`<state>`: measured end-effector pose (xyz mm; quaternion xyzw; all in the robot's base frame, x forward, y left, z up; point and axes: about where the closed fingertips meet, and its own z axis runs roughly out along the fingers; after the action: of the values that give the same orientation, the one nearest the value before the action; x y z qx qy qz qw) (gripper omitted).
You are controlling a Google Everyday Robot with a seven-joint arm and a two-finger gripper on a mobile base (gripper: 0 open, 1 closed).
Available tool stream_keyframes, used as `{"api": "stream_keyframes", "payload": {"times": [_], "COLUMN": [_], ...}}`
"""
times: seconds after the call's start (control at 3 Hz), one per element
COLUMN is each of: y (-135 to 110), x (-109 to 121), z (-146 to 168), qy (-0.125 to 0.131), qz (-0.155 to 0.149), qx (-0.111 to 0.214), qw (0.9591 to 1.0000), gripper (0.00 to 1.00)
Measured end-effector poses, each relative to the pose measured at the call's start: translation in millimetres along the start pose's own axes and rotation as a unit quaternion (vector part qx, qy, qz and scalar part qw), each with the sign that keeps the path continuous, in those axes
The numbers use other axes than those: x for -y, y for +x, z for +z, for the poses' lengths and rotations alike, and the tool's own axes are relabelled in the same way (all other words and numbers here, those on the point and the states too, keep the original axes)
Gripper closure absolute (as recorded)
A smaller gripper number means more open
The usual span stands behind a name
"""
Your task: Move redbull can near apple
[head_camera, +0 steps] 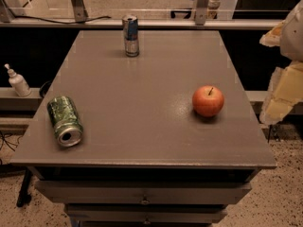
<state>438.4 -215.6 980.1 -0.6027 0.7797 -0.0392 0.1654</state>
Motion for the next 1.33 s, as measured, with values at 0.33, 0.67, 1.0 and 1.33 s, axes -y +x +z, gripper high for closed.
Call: {"api": "stream_keyframes", "payload": {"times": [0.33, 0.67, 1.0, 1.33], "y": [-0.1, -3.6, -9.2, -16.3], "x": [0.1, 6.0, 9.1, 9.9], "z": [0.0, 5.7, 22.4, 37.7], "qy": [0.000, 0.001, -0.015, -0.034], "qz": [0.000, 0.005, 0.037, 0.077], "qx": [0.000, 0.029, 0.083, 0.148], "qw": [1.0000, 0.9996, 0.9957, 0.9854], "gripper": [0.00, 0.00, 0.00, 0.00]}}
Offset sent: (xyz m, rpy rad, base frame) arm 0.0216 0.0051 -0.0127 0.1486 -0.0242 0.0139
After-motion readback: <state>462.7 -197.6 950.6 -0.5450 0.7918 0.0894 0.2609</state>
